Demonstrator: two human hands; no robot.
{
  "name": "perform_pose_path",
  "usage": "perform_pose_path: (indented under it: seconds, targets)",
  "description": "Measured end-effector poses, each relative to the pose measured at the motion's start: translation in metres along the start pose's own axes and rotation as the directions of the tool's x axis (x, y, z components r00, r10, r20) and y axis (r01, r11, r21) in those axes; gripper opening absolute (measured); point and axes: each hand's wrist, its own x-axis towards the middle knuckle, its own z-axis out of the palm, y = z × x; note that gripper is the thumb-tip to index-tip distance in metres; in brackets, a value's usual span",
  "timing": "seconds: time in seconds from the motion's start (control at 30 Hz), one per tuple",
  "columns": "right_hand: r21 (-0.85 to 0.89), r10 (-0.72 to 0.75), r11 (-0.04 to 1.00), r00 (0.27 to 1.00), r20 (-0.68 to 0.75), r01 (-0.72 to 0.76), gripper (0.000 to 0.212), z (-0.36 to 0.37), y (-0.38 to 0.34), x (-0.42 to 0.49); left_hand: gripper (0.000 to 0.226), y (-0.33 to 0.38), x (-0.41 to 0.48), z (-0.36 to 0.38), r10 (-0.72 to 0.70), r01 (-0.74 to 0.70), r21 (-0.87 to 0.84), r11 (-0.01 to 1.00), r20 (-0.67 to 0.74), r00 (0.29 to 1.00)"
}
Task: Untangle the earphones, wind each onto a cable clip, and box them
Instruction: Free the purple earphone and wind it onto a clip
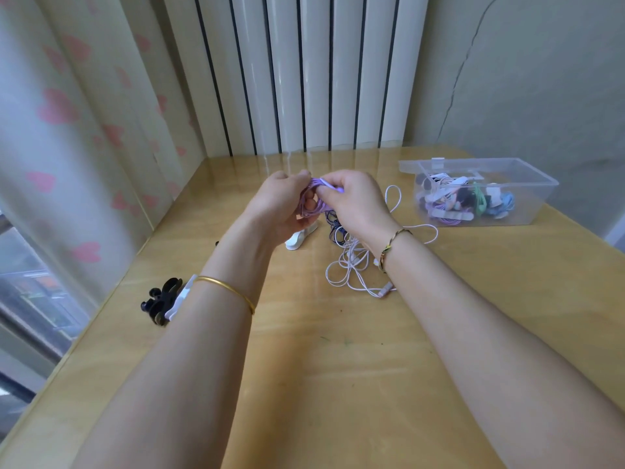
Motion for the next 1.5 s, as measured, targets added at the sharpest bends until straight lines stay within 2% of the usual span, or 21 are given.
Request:
perform_pose_path:
  seconds: [0.07, 0.17, 0.23, 0.27, 0.33, 0.4, 0.47, 0.53, 0.6, 0.63, 0.7, 0.77, 0.83, 0.93, 1.07, 1.17, 1.23, 1.37, 1.4, 1.47, 1.5]
  targets:
    - [-0.043, -0.013, 0.999, 1.000, -0.002, 0.013, 0.017, 0.000, -0.001, 0.003, 0.017, 0.000, 0.004, -0.002, -0.014, 0.015, -0.055, 0.998, 0.016, 1.000]
    - [-0.095, -0.014, 0.995, 0.999, -0.034, 0.010, 0.018, -0.006, 0.003, 0.007, 0.019, -0.005, 0.011, -0.007, 0.017, -0.017, -0.027, 0.999, 0.020, 1.000]
    - [-0.114, -0.001, 0.993, 0.999, -0.042, -0.004, 0.018, -0.012, 0.008, 0.008, 0.019, -0.015, 0.023, -0.013, 0.060, -0.053, 0.095, 0.994, -0.071, 0.996]
    - [-0.128, 0.006, 0.992, 0.999, -0.037, -0.011, 0.019, -0.016, 0.011, 0.008, 0.017, -0.021, 0.030, -0.016, 0.100, -0.070, 0.221, 0.973, -0.130, 0.986]
    - [-0.153, 0.009, 0.988, 1.000, -0.022, -0.012, 0.020, -0.020, 0.015, 0.006, 0.010, -0.034, 0.042, -0.020, 0.156, -0.053, 0.569, 0.821, -0.133, 0.979]
    - [-0.159, 0.002, 0.987, 1.000, -0.014, -0.004, 0.021, -0.023, 0.017, 0.004, 0.011, -0.046, 0.048, -0.018, 0.080, 0.024, 0.831, 0.556, -0.082, 0.993]
    - [-0.151, 0.000, 0.989, 1.000, -0.013, -0.002, 0.020, -0.026, 0.019, 0.002, 0.028, -0.057, 0.053, -0.014, 0.047, 0.056, 0.923, 0.380, -0.079, 0.996]
    - [-0.138, 0.006, 0.990, 1.000, -0.012, -0.007, 0.020, -0.029, 0.021, -0.001, 0.036, -0.063, 0.053, -0.011, 0.108, 0.043, 0.949, 0.313, -0.080, 0.991]
    - [-0.141, 0.013, 0.990, 1.000, 0.001, -0.013, 0.021, -0.032, 0.022, -0.005, 0.036, -0.063, 0.051, -0.008, 0.139, 0.037, 0.944, 0.327, -0.087, 0.986]
    - [-0.141, 0.016, 0.990, 1.000, 0.005, -0.015, 0.021, -0.033, 0.023, -0.007, 0.037, -0.061, 0.050, -0.008, 0.147, 0.036, 0.927, 0.374, -0.097, 0.984]
    - [-0.128, 0.016, 0.992, 1.000, 0.006, -0.015, 0.020, -0.037, 0.025, -0.010, 0.045, -0.056, 0.047, -0.008, 0.146, 0.020, 0.844, 0.536, -0.117, 0.982]
    - [-0.088, 0.011, 0.996, 1.000, -0.005, -0.012, 0.017, -0.040, 0.026, -0.012, 0.054, -0.048, 0.036, -0.006, 0.124, -0.033, 0.694, 0.720, -0.082, 0.989]
    - [-0.005, 0.016, 1.000, 1.000, -0.017, -0.016, 0.014, -0.043, 0.027, -0.015, 0.051, -0.040, 0.019, -0.001, 0.092, -0.079, 0.476, 0.876, -0.004, 0.996]
    - [0.214, 0.061, 0.975, 0.998, -0.002, -0.059, 0.016, -0.049, 0.029, -0.021, 0.050, -0.029, -0.008, 0.012, 0.050, -0.084, 0.225, 0.971, 0.154, 0.987]
    - [0.649, 0.178, 0.735, 0.979, 0.096, -0.197, 0.015, -0.062, 0.036, -0.027, 0.052, -0.025, -0.024, 0.030, 0.003, -0.024, 0.065, 0.998, 0.307, 0.952]
    - [0.779, 0.188, 0.577, 0.968, 0.166, -0.246, 0.017, -0.075, 0.042, -0.031, 0.041, -0.026, -0.031, 0.047, 0.031, -0.029, -0.011, 1.000, 0.437, 0.899]
    - [0.807, 0.198, 0.531, 0.964, 0.179, -0.259, 0.019, -0.086, 0.045, -0.032, 0.035, -0.029, -0.033, 0.057, 0.073, -0.077, -0.011, 0.997, 0.478, 0.875]
    - [0.806, 0.233, 0.527, 0.958, 0.167, -0.268, 0.020, -0.107, 0.055, -0.035, 0.029, -0.034, -0.030, 0.073, 0.184, -0.314, 0.236, 0.919, 0.448, 0.875]
    - [0.810, 0.246, 0.520, 0.956, 0.163, -0.272, 0.019, -0.111, 0.059, -0.035, 0.032, -0.034, -0.029, 0.078, 0.206, -0.362, 0.291, 0.885, 0.453, 0.868]
    - [0.817, 0.266, 0.507, 0.951, 0.154, -0.274, 0.019, -0.117, 0.066, -0.036, 0.054, -0.037, -0.023, 0.085, 0.251, -0.469, 0.440, 0.766, 0.466, 0.848]
    - [0.819, 0.270, 0.503, 0.951, 0.153, -0.274, 0.019, -0.118, 0.068, -0.037, 0.054, -0.037, -0.021, 0.087, 0.259, -0.491, 0.489, 0.721, 0.467, 0.845]
